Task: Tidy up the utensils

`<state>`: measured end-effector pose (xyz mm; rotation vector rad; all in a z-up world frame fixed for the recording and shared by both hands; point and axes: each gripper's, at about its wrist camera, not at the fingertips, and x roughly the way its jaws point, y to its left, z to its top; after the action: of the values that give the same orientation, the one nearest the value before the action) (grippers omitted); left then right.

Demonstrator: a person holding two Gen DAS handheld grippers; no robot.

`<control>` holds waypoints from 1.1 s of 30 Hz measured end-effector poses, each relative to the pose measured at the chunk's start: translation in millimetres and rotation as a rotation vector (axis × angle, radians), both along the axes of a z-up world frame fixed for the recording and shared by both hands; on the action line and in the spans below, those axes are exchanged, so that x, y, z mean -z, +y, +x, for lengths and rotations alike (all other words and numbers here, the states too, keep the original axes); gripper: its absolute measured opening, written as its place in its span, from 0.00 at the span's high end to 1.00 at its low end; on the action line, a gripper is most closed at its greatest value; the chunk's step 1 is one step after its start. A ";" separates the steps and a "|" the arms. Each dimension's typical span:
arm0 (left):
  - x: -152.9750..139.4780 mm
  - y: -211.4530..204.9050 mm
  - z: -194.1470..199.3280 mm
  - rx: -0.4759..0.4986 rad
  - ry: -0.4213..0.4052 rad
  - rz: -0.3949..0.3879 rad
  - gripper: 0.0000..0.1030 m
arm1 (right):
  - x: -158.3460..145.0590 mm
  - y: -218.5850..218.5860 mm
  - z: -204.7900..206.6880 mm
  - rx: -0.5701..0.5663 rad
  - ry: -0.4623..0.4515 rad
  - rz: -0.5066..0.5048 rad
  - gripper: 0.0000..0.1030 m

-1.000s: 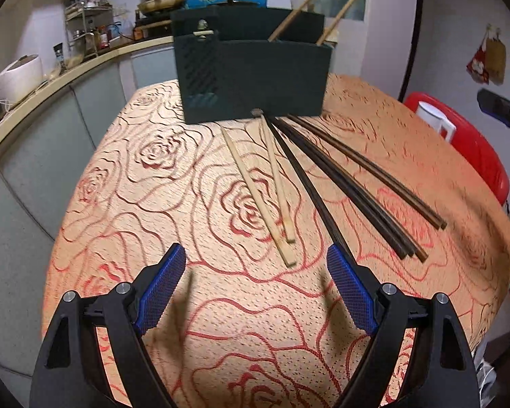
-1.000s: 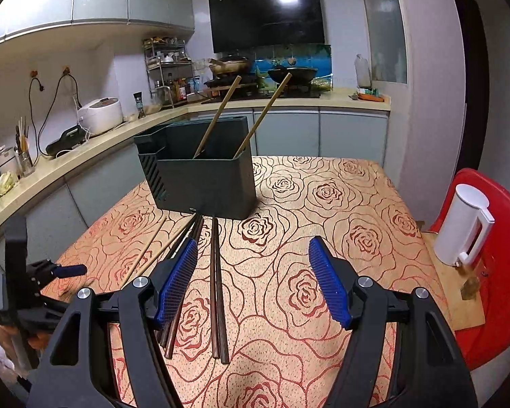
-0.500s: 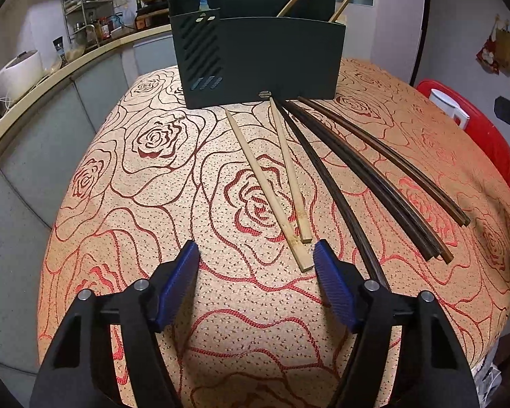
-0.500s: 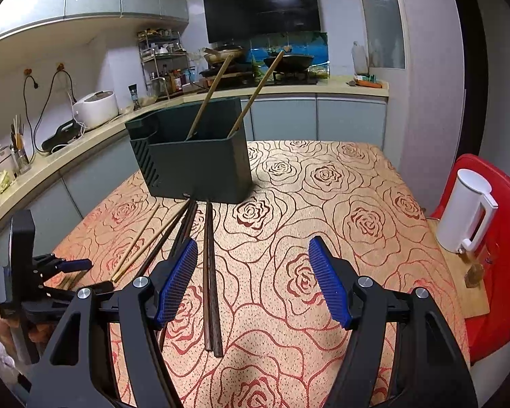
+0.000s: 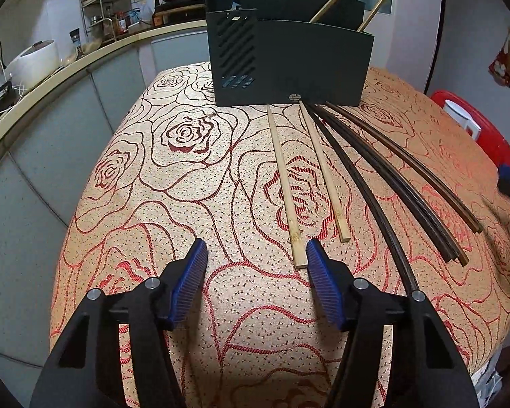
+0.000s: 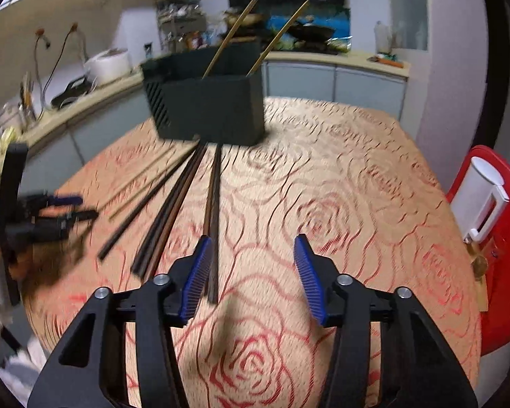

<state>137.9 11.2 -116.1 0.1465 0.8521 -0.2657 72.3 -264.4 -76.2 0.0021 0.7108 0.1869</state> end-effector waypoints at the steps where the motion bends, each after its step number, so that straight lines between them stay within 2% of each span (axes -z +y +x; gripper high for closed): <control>1: 0.0 -0.3 -0.1 0.001 0.000 -0.001 0.43 | 4.2 2.1 -2.0 -0.017 0.012 -0.005 0.57; 12: 0.3 -0.4 -0.6 0.000 -0.001 0.001 0.43 | 29.0 16.5 -11.2 -0.142 0.088 -0.069 0.70; 18: 0.5 -0.5 -0.8 0.000 -0.001 0.001 0.43 | 33.0 16.1 -6.7 -0.127 0.084 -0.084 0.73; 25: 0.5 -0.4 -0.8 0.000 -0.002 0.001 0.43 | 32.1 -0.8 3.1 0.001 0.066 -0.106 0.73; 29: 0.6 -0.2 -0.8 0.001 -0.001 0.001 0.43 | 29.0 -0.8 1.8 -0.032 0.052 -0.067 0.74; 33: 0.1 -1.1 -1.7 0.007 0.000 -0.004 0.43 | 32.9 6.9 9.8 -0.047 0.067 -0.086 0.77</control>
<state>136.2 10.1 -116.1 0.1462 0.8512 -0.2738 82.2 -257.4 -109.1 -0.0911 0.7858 0.2022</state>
